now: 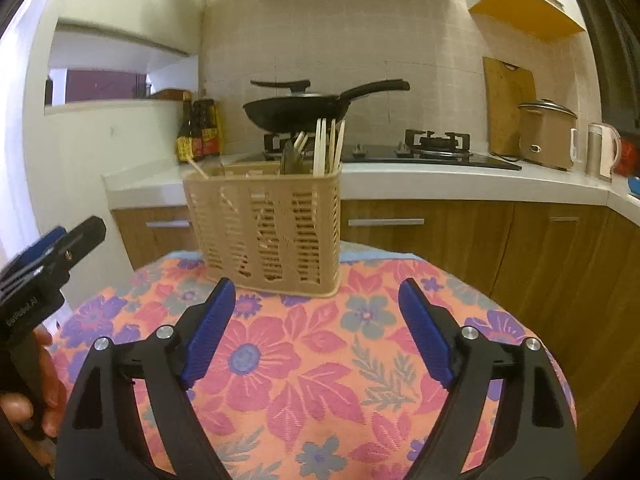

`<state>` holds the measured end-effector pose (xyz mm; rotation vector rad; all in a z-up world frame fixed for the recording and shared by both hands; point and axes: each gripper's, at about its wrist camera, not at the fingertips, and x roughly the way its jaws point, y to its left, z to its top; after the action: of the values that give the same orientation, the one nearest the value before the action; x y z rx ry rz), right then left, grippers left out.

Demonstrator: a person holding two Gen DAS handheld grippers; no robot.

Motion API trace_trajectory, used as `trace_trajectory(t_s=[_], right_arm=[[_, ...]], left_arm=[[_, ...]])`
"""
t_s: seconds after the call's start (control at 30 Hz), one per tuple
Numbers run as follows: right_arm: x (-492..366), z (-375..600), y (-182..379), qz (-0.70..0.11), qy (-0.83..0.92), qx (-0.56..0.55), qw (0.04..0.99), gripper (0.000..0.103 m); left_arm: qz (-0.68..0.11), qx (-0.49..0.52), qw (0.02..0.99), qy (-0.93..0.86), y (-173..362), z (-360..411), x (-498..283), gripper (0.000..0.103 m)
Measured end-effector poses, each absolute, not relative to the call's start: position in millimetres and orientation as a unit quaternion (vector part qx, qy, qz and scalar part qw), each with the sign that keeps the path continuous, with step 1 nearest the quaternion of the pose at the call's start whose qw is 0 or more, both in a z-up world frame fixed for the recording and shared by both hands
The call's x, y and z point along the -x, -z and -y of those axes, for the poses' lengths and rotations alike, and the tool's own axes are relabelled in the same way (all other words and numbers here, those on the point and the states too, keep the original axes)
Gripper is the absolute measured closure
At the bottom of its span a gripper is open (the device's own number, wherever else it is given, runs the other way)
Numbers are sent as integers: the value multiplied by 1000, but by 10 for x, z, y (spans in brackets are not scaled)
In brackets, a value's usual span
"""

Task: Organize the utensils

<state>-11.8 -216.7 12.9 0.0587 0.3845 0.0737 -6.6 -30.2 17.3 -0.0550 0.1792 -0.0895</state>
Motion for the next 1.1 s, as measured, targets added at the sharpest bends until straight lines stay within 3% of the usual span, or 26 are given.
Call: trace_trajectory(t_s=[0.33, 1.1], right_arm=[[108, 2104, -47, -193, -49, -11, 980, 15], [110, 2090, -61, -190, -42, 1, 981, 10]], left_arm=[[-106, 29, 994, 27, -123, 189, -14, 10], [-117, -30, 993, 6, -62, 371, -61, 8]])
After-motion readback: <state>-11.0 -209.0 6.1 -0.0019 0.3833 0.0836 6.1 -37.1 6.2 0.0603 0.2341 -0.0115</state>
